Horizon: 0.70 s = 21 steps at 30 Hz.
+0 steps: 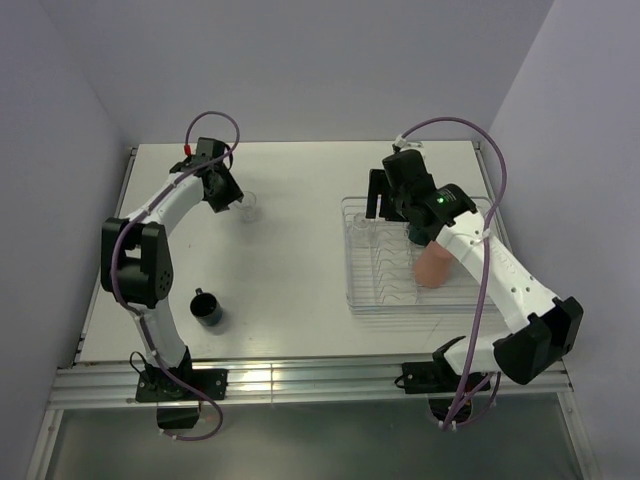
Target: Load the cups into the dish rack
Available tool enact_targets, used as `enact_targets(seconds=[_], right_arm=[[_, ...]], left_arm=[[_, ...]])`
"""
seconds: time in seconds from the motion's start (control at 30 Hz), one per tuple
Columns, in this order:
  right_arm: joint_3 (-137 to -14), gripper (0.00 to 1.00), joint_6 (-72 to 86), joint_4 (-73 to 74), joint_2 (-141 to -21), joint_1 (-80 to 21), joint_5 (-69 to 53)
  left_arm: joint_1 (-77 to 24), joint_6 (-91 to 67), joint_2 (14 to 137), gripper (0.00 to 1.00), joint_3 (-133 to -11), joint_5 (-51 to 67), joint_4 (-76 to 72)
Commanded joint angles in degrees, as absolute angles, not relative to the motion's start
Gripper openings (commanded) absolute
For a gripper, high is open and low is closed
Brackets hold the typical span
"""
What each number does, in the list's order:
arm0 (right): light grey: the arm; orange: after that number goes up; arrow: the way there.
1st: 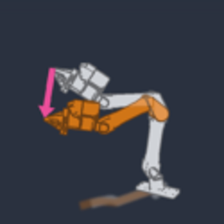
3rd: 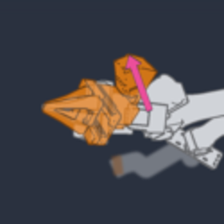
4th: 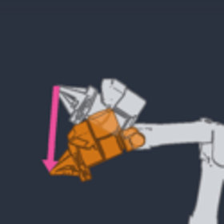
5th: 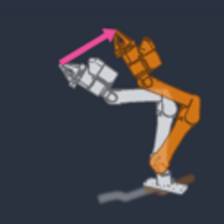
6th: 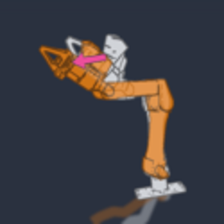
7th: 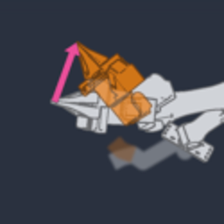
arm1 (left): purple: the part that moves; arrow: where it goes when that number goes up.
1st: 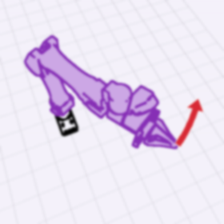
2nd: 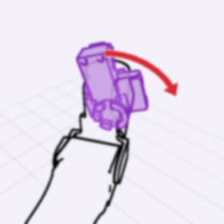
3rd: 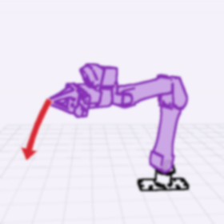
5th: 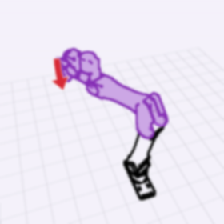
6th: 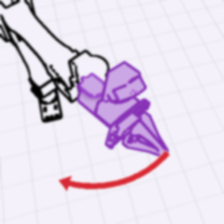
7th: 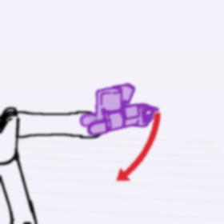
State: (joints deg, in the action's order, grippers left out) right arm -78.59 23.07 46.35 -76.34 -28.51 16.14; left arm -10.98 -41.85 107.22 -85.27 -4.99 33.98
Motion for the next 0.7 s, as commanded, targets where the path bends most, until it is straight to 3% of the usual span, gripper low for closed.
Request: enact_targets(seconds=[0.0, 0.3, 0.4, 0.43, 0.47, 0.67], right_arm=[[-78.0, 0.79, 22.7, 45.9, -73.7, -28.9, 16.4], [-76.6, 0.79, 22.5, 45.6, -72.2, -28.9, 16.2], [-76.2, 0.79, 22.7, 45.5, -71.7, -28.9, 16.1], [-75.9, 0.79, 22.6, 45.5, -71.7, -28.9, 16.2], [-75.9, 0.79, 22.7, 45.4, -71.5, -28.9, 16.1], [-75.3, 0.79, 22.9, 44.8, -70.2, -29.0, 15.6]], left_arm=[[-11.3, -43.1, 108.9, 0.46, -88.7, -8.0, 34.3], [-11.6, -43.3, 112.8, 0.41, -88.9, -8.8, 33.6], [-11.7, -43.5, 113.0, 0.29, -88.2, -8.4, 33.0], [-11.7, -43.5, 112.9, 0.11, -87.9, -8.1, 32.7], [-11.7, -43.4, 112.8, 0.02, -87.6, -7.8, 32.6], [-11.8, -42.4, 105.3, 0.00, -86.0, -2.0, 31.6]])
